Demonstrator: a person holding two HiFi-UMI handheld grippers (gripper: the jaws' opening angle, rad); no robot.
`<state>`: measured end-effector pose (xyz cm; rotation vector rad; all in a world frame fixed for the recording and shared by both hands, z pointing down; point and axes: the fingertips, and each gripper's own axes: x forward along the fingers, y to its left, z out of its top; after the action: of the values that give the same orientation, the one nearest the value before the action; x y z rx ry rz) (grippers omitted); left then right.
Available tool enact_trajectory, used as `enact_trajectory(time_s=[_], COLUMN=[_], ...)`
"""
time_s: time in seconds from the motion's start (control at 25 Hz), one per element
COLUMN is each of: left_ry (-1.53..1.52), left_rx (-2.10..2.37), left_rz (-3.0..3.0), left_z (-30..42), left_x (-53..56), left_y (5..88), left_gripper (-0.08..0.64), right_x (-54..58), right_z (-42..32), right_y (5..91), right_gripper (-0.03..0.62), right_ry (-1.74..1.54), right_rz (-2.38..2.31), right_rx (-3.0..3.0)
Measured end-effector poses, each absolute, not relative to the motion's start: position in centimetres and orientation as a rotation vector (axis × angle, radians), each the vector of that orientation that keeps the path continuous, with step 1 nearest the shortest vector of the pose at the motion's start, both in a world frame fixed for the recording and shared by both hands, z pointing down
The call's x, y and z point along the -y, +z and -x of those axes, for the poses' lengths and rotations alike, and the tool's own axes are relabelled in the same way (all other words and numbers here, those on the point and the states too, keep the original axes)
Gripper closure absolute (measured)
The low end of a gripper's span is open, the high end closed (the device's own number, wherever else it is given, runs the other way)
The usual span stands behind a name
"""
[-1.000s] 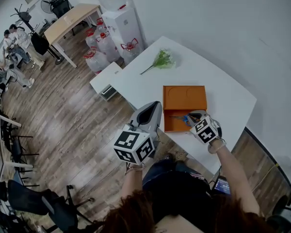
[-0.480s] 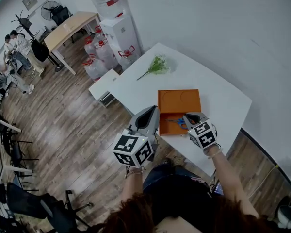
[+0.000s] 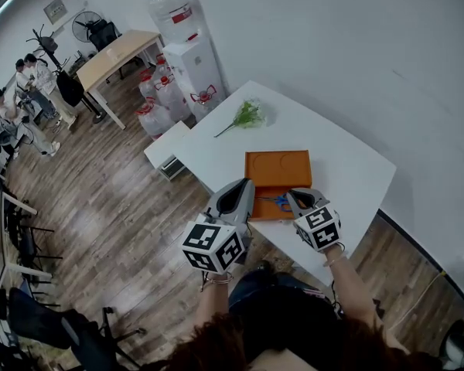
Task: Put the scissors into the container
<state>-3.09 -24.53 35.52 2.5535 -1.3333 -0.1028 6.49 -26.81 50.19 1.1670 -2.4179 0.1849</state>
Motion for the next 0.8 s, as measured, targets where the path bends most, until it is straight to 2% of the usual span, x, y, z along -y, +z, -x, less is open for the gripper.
enact_trajectory(time_s=[0.8], left_ry=[-0.056], left_rx=[1.325], left_rz=[-2.625], left_z=[-0.4], left_x=[24.0], left_y=[33.7], left_gripper=[0.545], right_x=[26.0], right_z=[-11.4], right_y=[41.6], right_gripper=[0.594], right_ry=[0.094], right_rz=[-1.503], right_rx=[2.588])
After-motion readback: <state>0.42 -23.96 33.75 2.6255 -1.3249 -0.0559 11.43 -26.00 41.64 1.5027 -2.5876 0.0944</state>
